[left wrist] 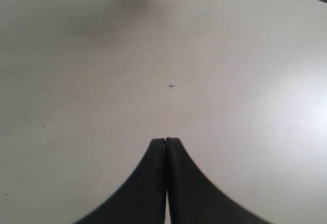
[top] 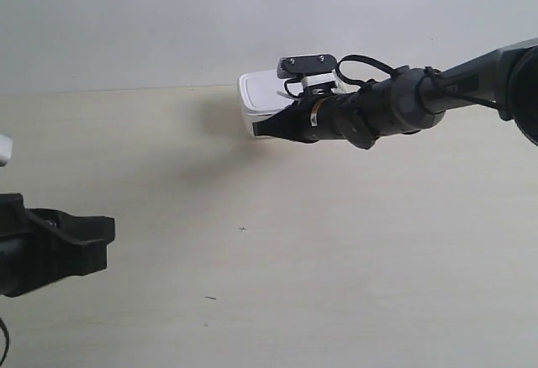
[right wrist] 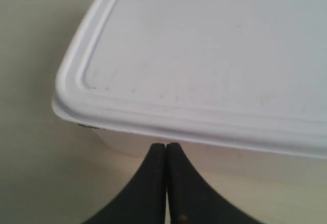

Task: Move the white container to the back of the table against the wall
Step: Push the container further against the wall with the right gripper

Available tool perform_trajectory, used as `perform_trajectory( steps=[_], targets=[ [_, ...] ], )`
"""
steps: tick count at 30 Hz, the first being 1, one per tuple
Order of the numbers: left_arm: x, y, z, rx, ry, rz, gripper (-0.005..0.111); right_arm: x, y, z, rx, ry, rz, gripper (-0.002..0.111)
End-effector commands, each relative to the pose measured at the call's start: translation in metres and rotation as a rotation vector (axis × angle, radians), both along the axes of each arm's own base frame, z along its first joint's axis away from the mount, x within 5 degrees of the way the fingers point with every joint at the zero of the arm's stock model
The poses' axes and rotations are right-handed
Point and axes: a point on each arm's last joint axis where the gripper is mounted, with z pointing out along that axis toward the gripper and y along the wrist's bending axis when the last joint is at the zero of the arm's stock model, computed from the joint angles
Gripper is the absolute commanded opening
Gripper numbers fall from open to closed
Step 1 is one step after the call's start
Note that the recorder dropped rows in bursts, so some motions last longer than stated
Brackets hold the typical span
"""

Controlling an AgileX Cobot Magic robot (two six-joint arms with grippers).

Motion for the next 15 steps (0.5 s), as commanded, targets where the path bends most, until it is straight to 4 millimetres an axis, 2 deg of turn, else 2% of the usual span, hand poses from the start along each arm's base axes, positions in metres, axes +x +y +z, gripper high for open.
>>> perform_trajectory(
  steps=[1, 10, 15],
  targets=[
    [-0.011, 0.004, 0.001, -0.024, -0.015, 0.010, 0.000, 0.004, 0.002, -0.001, 0.000, -0.014, 0.009, 0.000],
    [-0.025, 0.010, 0.005, -0.066, -0.052, 0.022, 0.000, 0.010, 0.009, 0.003, 0.004, -0.032, 0.014, 0.000],
    [-0.030, 0.012, 0.006, -0.087, -0.062, 0.029, 0.000, 0.014, 0.012, -0.002, 0.005, -0.035, 0.016, 0.000]
  ],
)
